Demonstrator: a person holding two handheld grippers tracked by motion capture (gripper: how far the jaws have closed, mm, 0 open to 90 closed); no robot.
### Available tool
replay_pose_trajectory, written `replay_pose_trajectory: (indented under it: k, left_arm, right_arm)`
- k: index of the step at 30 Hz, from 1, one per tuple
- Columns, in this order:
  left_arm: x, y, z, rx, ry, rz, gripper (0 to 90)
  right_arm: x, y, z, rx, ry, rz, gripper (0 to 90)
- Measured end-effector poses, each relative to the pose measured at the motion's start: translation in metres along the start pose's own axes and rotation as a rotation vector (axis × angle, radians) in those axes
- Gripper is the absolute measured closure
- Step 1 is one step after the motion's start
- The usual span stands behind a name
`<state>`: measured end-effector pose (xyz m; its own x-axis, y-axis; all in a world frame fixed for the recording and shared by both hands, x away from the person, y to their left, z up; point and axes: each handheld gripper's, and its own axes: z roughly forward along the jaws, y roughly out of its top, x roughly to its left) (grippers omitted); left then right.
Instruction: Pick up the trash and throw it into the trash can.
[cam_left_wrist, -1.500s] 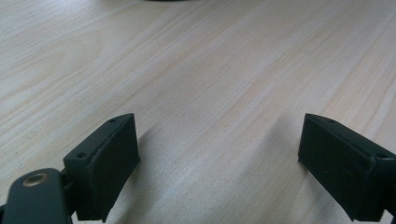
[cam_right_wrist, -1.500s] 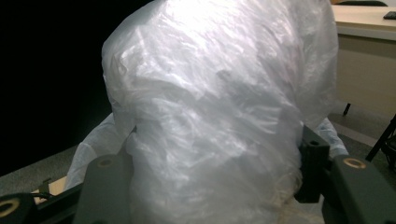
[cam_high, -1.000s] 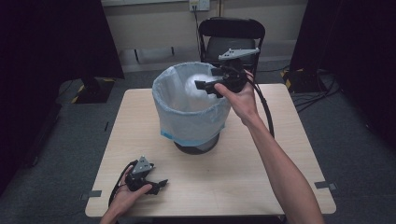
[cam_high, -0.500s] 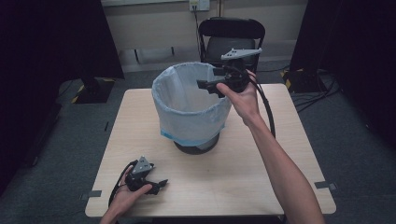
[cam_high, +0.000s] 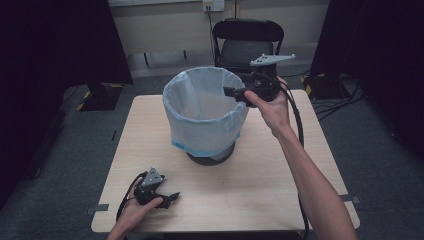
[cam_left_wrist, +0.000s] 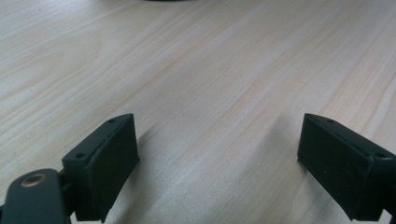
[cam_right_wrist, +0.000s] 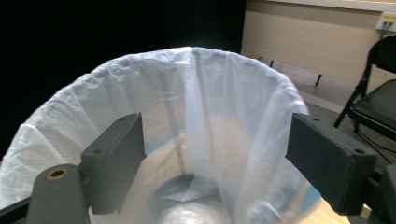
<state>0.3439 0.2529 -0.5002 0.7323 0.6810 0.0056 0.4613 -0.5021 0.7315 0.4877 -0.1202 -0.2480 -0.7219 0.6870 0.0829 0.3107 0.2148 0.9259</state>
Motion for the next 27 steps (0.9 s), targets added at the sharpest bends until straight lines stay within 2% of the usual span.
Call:
replay_pose_trajectory:
  k: [12,19,27]
  left_arm:
    - [0.000,0.000,0.000,-0.001,0.000,0.000,11.7]
    - [0.000,0.000,0.000,-0.001,0.000,-0.001,11.7]
    - [0.000,0.000,0.000,-0.003,-0.001,-0.001,11.7]
  right_arm:
    - [-0.017,-0.015,-0.027,-0.007,-0.052,0.021,18.1]
    - [-0.027,-0.031,-0.042,0.004,-0.080,0.046,17.3]
    - [-0.030,-0.043,-0.053,0.014,-0.096,0.051,17.0]
